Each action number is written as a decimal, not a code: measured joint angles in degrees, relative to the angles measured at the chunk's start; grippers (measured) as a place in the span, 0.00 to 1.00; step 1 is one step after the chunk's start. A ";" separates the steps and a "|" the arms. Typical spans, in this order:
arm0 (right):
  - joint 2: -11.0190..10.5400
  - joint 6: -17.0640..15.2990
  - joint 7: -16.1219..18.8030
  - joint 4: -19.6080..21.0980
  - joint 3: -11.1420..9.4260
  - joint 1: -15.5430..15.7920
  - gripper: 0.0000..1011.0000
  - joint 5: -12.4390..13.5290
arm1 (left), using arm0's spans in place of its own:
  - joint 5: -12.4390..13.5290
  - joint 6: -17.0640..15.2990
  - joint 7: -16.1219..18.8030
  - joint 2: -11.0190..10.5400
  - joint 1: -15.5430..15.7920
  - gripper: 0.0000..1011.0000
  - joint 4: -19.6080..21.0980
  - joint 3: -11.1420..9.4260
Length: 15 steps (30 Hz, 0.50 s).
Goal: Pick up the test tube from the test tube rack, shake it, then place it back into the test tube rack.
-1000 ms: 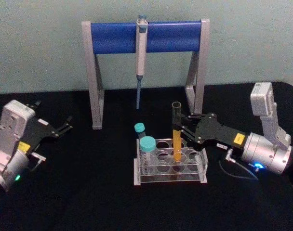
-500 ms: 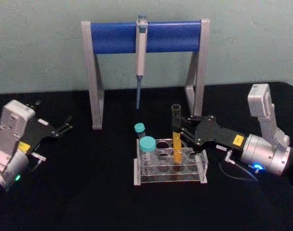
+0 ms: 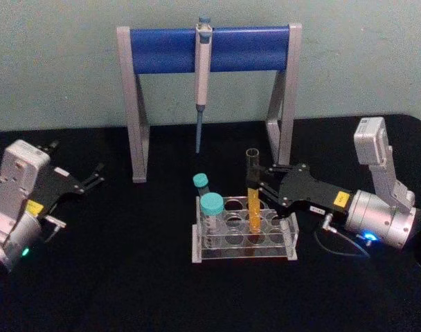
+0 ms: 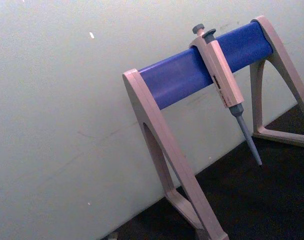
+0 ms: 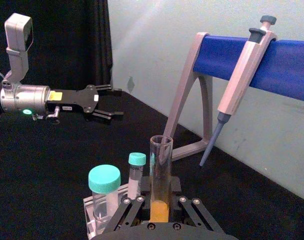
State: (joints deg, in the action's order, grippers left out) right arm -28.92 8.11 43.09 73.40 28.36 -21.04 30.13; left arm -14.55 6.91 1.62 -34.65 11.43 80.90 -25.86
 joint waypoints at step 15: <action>-0.06 -0.06 -0.02 0.05 0.01 -0.01 0.22 0.00 | 0.00 0.00 0.00 0.00 0.00 0.99 0.00 0.00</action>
State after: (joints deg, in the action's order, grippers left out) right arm -28.98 8.05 43.07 73.46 28.37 -21.05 30.13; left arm -14.55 6.91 1.62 -34.65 11.43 80.90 -25.86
